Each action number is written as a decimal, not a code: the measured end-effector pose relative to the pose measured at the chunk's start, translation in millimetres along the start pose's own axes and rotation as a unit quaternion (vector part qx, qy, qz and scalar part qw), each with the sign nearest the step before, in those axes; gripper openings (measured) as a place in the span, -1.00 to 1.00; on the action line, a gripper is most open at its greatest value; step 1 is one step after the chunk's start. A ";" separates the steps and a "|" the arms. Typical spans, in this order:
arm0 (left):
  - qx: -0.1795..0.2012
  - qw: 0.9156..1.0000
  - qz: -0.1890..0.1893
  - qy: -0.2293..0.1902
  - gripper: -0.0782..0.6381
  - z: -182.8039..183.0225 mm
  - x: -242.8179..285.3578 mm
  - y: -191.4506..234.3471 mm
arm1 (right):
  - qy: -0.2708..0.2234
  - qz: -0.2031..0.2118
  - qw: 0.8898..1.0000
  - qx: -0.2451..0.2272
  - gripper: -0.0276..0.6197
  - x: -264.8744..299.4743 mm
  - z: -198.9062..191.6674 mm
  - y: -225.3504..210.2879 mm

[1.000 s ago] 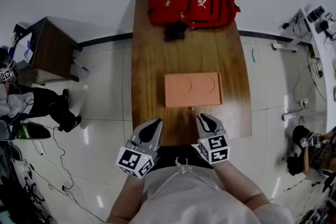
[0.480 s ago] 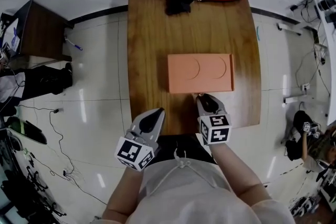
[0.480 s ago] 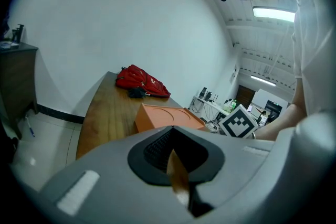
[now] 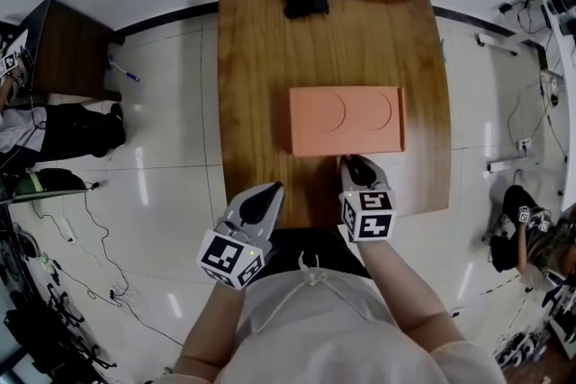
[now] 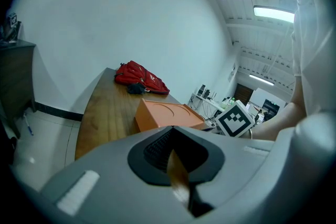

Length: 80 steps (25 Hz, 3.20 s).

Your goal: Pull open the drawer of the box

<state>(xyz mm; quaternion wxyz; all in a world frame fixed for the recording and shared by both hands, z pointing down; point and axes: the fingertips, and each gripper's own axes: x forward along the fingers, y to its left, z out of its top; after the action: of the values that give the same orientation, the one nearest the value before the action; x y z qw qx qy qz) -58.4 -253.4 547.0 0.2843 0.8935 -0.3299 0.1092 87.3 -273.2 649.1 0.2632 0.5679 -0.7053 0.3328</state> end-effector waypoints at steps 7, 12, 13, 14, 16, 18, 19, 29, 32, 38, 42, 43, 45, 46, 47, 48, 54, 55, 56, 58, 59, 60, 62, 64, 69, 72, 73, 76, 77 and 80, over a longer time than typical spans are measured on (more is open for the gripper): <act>-0.002 1.000 -0.008 0.007 -0.77 -5.7 -6.1 -7.6 | 0.002 0.008 1.000 -0.022 -0.69 -8.9 -11.5 4.7; 0.002 1.000 -0.009 0.006 -0.77 -8.3 -10.2 -13.1 | 0.005 0.009 1.000 -0.022 -0.69 -21.4 -29.1 11.0; 0.002 1.000 -0.009 0.004 -0.77 -8.2 -10.7 -14.4 | 0.008 0.010 1.000 -0.022 -0.69 -24.5 -33.7 12.1; 0.003 1.000 -0.008 0.002 -0.77 -7.5 -11.0 -15.8 | 0.012 0.010 1.000 -0.023 -0.69 -27.6 -38.4 13.0; 0.007 1.000 -0.010 -0.002 -0.77 -4.8 -11.6 -19.4 | 0.018 0.012 0.999 -0.026 -0.68 -33.7 -46.5 14.5; 0.013 1.000 -0.013 -0.006 -0.77 -2.3 -13.1 -24.5 | 0.024 0.013 0.999 -0.027 -0.68 -39.9 -54.7 15.9; 0.016 1.000 -0.014 -0.007 -0.77 -1.4 -14.3 -27.1 | 0.027 0.013 0.999 -0.026 -0.68 -43.2 -58.9 16.9; 0.039 0.999 -0.028 -0.011 -0.77 -0.2 -23.7 -47.7 | 0.051 0.021 0.998 -0.020 -0.69 -63.5 -89.2 28.3; 0.042 0.999 -0.028 -0.011 -0.77 -1.3 -26.9 -49.2 | 0.053 0.020 0.998 -0.021 -0.69 -67.0 -94.2 28.9; 0.043 0.999 -0.027 -0.011 -0.77 -3.0 -32.9 -46.3 | 0.053 0.021 0.998 -0.013 -0.68 -66.1 -95.4 27.3; 0.046 0.998 -0.030 -0.011 -0.77 -3.9 -36.8 -46.2 | 0.060 0.030 0.998 0.015 -0.65 -67.4 -94.7 26.1; 0.046 0.998 -0.031 -0.013 -0.77 -2.7 -37.9 -45.5 | 0.059 0.032 0.998 0.017 -0.65 -70.5 -92.4 27.2; 0.046 0.998 -0.033 -0.020 -0.77 1.6 -40.3 -43.9 | 0.055 0.039 0.998 0.016 -0.66 -79.7 -85.0 30.0; 0.048 0.998 -0.034 -0.023 -0.77 4.2 -41.2 -43.8 | 0.049 0.042 0.998 0.016 -0.66 -85.5 -79.0 31.1; 0.050 0.998 -0.036 -0.025 -0.77 7.0 -41.7 -44.3 | 0.040 0.045 0.998 0.015 -0.67 -91.9 -70.7 31.8; 0.054 0.997 -0.039 -0.028 -0.77 10.2 -42.1 -45.5 | 0.025 0.045 0.999 0.014 -0.72 -98.8 -59.9 32.3; 0.070 0.994 -0.063 -0.058 -0.77 40.4 -45.2 -59.9 | -0.102 0.030 0.994 -0.017 -0.90 -141.0 17.0 45.0; 0.074 0.993 -0.069 -0.063 -0.77 46.1 -45.6 -64.2 | -0.126 0.030 0.991 -0.026 -0.90 -148.8 28.4 49.5; 0.081 0.992 -0.075 -0.069 -0.77 51.5 -46.2 -69.4 | -0.152 0.031 0.987 -0.034 -0.90 -157.1 39.0 53.9; 0.093 0.989 -0.083 -0.081 -0.77 60.8 -48.5 -81.3 | -0.202 0.033 0.978 -0.050 -0.90 -174.3 54.9 61.3; 0.095 0.988 -0.086 -0.087 -0.77 64.3 -50.4 -87.3 | -0.219 0.034 0.973 -0.058 -0.90 -181.9 58.8 64.3; 0.093 0.987 -0.088 -0.094 -0.77 66.8 -52.7 -93.1 | -0.230 0.037 0.970 -0.069 -0.90 -188.5 59.9 67.2; 0.090 0.986 -0.090 -0.104 -0.77 69.0 -58.2 -104.4 | -0.242 0.049 0.965 -0.089 -0.90 -200.0 55.9 73.1; 0.097 0.986 -0.084 -0.110 -0.77 67.8 -63.8 -116.3 | -0.256 0.067 0.959 -0.099 -0.90 -215.0 49.4 78.1; 0.108 0.984 -0.068 -0.126 -0.77 53.1 -75.6 -158.8 | -0.290 0.103 0.944 -0.116 -0.90 -260.0 24.9 80.1; 0.105 0.984 -0.057 -0.130 -0.77 25.6 -84.6 -193.6 | -0.290 0.117 0.942 -0.121 -0.90 -285.3 -8.0 72.1; 0.102 0.985 -0.053 -0.130 -0.77 14.2 -88.0 -205.6 | -0.288 0.121 0.942 -0.121 -0.90 -294.9 -20.1 68.5; 0.091 0.987 -0.040 -0.128 -0.77 -20.6 -98.6 -241.9 | -0.284 0.125 0.943 -0.120 -0.90 -325.0 -55.7 56.4; 0.087 0.987 -0.036 -0.127 -0.77 -31.5 -102.4 -253.5 | -0.282 0.127 0.943 -0.122 -0.90 -334.1 -67.0 53.1; 0.081 0.989 -0.025 -0.124 -0.77 -59.8 -113.0 -284.5 | -0.272 0.138 0.944 -0.127 -0.90 -357.0 -99.4 46.2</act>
<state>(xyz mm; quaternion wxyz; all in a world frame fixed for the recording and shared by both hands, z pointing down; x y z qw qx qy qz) 40.9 17.5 428.5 0.1705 0.9283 -0.3299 0.0168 118.8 32.8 437.4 0.0831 0.4959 -0.8579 0.1061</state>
